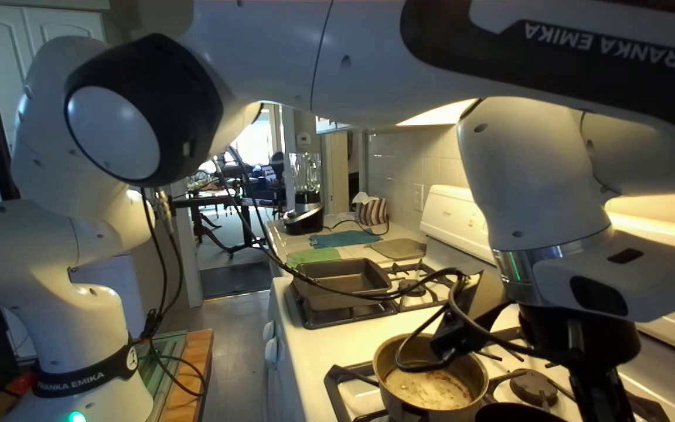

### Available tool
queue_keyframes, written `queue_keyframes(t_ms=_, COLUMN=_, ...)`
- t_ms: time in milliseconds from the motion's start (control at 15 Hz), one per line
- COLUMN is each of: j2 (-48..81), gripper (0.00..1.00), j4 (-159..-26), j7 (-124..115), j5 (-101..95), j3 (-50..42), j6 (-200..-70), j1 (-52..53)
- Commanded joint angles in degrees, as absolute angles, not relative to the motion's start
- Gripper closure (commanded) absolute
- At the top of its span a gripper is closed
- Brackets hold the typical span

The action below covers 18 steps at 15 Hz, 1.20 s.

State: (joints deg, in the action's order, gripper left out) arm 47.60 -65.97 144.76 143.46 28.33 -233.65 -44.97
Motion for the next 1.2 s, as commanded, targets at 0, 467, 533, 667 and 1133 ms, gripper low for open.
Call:
queue_keyframes(t_ms=0, j2=51.53, gripper=0.94, j4=-60.77, j7=146.37, j5=143.06, j3=28.48, j6=-233.98, j1=-45.07)
queue_keyframes(t_ms=467, j2=56.01, gripper=0.94, j4=-55.57, j7=147.42, j5=142.47, j3=27.82, j6=-234.91, j1=-44.79)
queue_keyframes(t_ms=533, j2=56.44, gripper=0.94, j4=-55.05, j7=147.64, j5=142.46, j3=27.73, j6=-234.82, j1=-44.79)
queue_keyframes(t_ms=667, j2=57.45, gripper=0.94, j4=-53.68, j7=148.01, j5=142.31, j3=27.42, j6=-235.05, j1=-44.65)
queue_keyframes(t_ms=1133, j2=61.03, gripper=0.94, j4=-48.90, j7=147.49, j5=142.33, j3=26.36, j6=-235.46, j1=-43.86)
